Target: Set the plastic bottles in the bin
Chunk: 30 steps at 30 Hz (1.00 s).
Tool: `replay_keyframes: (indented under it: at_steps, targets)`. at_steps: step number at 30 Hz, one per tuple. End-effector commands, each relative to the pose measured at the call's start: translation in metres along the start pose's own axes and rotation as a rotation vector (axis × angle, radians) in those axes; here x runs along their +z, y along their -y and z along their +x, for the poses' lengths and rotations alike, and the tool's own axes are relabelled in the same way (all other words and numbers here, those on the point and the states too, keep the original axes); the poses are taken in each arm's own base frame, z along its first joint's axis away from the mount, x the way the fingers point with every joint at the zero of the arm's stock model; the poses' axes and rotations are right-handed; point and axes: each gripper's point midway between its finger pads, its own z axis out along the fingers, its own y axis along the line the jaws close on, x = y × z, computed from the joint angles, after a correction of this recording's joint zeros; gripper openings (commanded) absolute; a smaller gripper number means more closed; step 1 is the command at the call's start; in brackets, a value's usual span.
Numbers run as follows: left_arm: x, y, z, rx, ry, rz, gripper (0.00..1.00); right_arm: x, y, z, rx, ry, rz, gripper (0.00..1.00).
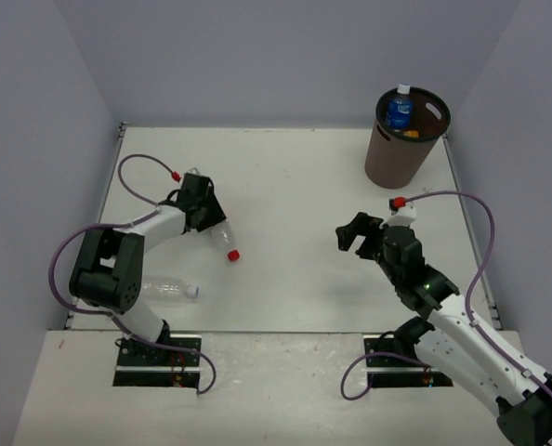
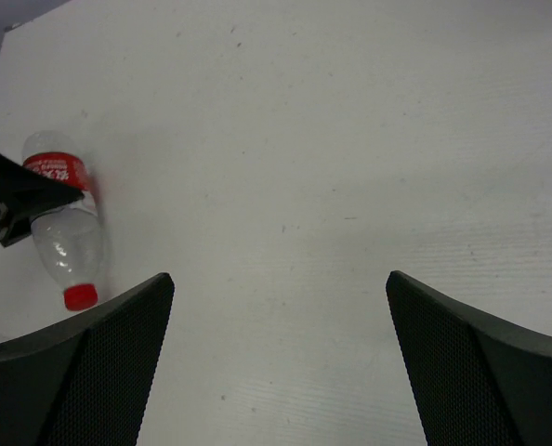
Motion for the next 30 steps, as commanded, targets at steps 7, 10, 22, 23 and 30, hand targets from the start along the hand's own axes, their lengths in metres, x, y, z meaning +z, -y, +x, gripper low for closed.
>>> replay_keyframes:
  at_steps: [7,10,22,23,30]
  targets:
    - [-0.089,0.092,-0.023,0.184,0.150,0.456,0.25,-0.025,-0.091,0.020,-0.053,-0.120,-0.546,0.99]
    - [-0.116,0.110,-0.022,0.181,0.181,0.564,0.26,-0.035,-0.110,0.026,-0.061,-0.134,-0.665,0.99]
    - [-0.182,0.183,0.043,0.276,0.127,0.853,0.28,-0.024,-0.194,0.049,-0.126,-0.147,-0.765,0.99]
    - [-0.186,0.187,0.049,0.285,0.121,0.870,0.28,-0.021,-0.197,0.048,-0.114,-0.140,-0.762,0.99]
    - [-0.190,0.193,0.064,0.274,0.124,0.860,0.28,-0.004,-0.214,0.056,-0.076,-0.159,-0.760,0.99]
